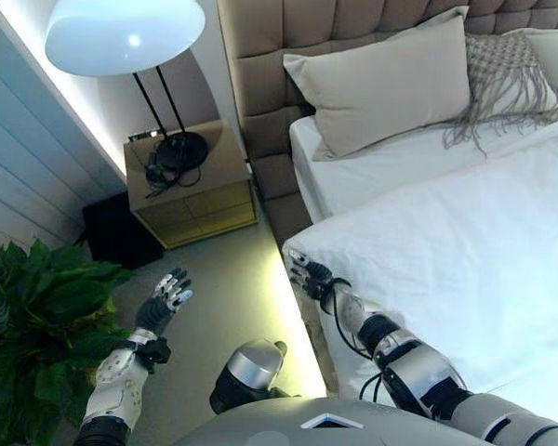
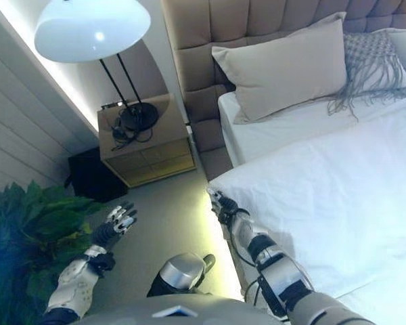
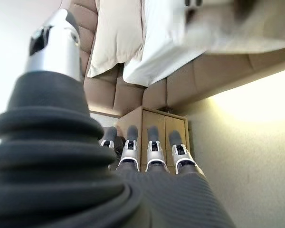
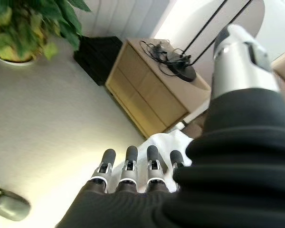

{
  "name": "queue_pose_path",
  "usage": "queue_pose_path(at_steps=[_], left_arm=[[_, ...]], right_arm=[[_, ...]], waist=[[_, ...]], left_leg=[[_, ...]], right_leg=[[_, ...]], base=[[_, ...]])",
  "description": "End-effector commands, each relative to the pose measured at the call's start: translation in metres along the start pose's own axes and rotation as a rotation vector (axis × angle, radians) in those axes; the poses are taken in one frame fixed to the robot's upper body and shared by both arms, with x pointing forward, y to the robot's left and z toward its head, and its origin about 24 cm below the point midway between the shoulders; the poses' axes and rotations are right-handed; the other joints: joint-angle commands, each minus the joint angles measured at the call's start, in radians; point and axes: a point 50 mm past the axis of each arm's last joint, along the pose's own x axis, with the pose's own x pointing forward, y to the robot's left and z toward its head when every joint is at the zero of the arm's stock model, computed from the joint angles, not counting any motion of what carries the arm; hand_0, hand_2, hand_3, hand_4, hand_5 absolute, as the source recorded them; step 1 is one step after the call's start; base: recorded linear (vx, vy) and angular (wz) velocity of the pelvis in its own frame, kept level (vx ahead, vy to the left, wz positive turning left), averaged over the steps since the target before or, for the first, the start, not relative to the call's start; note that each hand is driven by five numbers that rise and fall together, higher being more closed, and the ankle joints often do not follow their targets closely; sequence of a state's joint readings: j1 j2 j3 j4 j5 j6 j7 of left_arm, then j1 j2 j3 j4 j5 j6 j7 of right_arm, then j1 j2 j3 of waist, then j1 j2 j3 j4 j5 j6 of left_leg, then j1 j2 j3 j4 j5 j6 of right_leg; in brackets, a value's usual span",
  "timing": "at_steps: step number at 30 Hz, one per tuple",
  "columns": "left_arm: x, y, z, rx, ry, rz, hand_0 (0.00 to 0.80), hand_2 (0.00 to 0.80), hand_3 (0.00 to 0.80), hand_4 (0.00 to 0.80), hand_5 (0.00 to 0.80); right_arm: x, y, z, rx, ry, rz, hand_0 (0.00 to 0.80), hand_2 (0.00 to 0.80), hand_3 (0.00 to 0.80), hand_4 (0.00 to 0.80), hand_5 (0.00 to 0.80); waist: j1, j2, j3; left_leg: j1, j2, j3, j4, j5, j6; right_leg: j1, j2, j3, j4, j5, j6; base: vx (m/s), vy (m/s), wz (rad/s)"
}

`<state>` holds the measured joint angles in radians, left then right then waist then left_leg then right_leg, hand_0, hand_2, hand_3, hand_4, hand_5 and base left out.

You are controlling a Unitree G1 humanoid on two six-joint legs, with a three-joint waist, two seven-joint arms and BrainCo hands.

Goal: Make the bed neatly

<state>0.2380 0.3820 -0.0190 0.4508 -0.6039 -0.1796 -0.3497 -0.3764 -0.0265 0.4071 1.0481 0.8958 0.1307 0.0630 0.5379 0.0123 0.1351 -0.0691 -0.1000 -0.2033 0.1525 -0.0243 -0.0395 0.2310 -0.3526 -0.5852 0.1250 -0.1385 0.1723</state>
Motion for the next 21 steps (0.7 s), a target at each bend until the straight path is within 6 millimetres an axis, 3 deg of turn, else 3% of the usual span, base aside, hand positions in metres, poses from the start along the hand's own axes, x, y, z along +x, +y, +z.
queue_pose_path(at_steps=[1, 5, 15, 21], left_arm=[[0.005, -0.009, 0.019, 0.050, -0.105, -0.044, 0.000, 0.000, 0.000, 0.000, 0.000], [0.008, -0.010, 0.019, 0.056, -0.111, -0.049, 0.000, 0.000, 0.000, 0.000, 0.000], [0.008, -0.013, 0.022, 0.059, -0.121, -0.052, 0.000, 0.000, 0.000, 0.000, 0.000], [0.002, -0.008, 0.024, 0.063, -0.135, -0.044, 0.000, 0.000, 0.000, 0.000, 0.000]], right_arm=[[0.000, 0.003, -0.012, -0.040, 0.069, 0.077, 0.000, 0.000, 0.000, 0.000, 0.000], [-0.004, -0.014, -0.030, -0.043, 0.143, 0.018, 0.000, 0.000, 0.000, 0.000, 0.000], [-0.012, -0.045, -0.034, 0.093, 0.080, -0.103, 0.000, 0.000, 0.000, 0.000, 0.000], [-0.018, -0.048, -0.019, 0.137, -0.101, -0.022, 0.000, 0.000, 0.000, 0.000, 0.000]], waist=[[0.005, 0.010, -0.027], [0.012, 0.009, -0.023], [0.010, 0.015, -0.016], [-0.019, 0.003, -0.004]], left_leg=[[0.017, 0.043, 0.006, -0.071, 0.049, 0.009], [0.012, 0.046, 0.004, -0.074, 0.051, 0.008], [0.004, 0.049, 0.001, -0.079, 0.052, 0.008], [0.008, 0.060, 0.023, -0.085, 0.048, 0.006]], right_leg=[[-0.018, -0.097, 0.036, 0.004, 0.294, 0.067], [-0.023, -0.093, 0.034, 0.000, 0.284, 0.066], [-0.037, -0.089, 0.036, 0.002, 0.278, 0.068], [-0.048, -0.081, 0.054, -0.001, 0.282, 0.069]], base=[[-0.023, -0.026, -0.07], [-0.014, -0.021, -0.03], [0.000, 0.000, 0.00], [-0.014, -0.060, -0.03]])
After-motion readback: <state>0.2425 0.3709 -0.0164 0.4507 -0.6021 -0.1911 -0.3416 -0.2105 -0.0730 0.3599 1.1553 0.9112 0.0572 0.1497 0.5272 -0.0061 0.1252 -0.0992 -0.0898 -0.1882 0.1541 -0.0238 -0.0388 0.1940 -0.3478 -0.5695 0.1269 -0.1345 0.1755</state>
